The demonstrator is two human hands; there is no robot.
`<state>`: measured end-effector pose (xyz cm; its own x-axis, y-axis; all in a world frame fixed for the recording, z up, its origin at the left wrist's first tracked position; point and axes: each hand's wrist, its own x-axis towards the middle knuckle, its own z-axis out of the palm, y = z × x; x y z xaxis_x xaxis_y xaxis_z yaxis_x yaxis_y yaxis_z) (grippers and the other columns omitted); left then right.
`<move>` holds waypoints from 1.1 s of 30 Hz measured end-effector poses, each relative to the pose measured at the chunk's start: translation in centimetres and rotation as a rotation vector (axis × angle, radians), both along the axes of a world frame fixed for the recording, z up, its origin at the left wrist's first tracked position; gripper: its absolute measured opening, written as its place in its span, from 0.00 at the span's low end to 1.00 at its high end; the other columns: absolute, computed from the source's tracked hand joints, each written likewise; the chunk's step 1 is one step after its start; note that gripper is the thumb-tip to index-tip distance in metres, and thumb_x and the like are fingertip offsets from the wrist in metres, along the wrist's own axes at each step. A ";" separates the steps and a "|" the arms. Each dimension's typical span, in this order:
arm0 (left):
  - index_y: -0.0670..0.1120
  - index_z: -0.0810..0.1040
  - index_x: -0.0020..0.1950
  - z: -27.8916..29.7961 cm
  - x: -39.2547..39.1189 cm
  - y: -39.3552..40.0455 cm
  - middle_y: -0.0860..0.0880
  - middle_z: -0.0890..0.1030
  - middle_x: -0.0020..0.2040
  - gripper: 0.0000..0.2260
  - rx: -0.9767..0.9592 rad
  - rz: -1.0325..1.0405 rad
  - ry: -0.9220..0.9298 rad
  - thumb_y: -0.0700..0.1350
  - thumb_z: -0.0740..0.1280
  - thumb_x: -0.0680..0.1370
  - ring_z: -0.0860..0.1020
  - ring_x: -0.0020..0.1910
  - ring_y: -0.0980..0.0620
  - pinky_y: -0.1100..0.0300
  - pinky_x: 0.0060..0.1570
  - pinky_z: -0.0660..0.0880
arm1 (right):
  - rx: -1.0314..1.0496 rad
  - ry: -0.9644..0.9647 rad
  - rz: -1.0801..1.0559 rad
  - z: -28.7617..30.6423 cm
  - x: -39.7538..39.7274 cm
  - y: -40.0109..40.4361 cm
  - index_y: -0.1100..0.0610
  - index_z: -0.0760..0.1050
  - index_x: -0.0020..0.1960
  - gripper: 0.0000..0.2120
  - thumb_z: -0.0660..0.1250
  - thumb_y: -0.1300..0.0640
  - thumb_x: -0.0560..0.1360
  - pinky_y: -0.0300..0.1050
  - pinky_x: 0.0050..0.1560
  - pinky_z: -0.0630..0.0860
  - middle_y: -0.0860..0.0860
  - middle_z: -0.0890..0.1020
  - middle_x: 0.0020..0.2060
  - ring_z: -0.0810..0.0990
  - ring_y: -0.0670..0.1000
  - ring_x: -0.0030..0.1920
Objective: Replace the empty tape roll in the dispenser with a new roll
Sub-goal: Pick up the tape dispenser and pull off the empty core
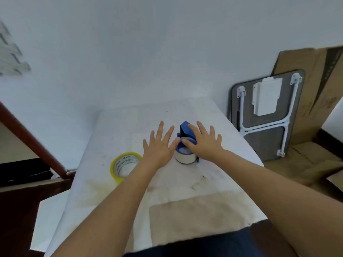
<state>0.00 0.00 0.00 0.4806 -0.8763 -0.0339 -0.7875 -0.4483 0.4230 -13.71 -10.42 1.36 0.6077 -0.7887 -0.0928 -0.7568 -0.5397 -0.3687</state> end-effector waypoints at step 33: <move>0.53 0.64 0.76 -2.9 -4.8 2.9 0.62 0.75 0.65 0.36 -0.380 0.054 0.515 0.47 0.76 0.72 0.76 0.62 0.59 0.67 0.56 0.74 | 0.665 -0.716 -0.325 -1.6 -1.5 2.3 0.59 0.70 0.65 0.17 0.65 0.54 0.79 0.40 0.46 0.74 0.52 0.77 0.56 0.77 0.51 0.53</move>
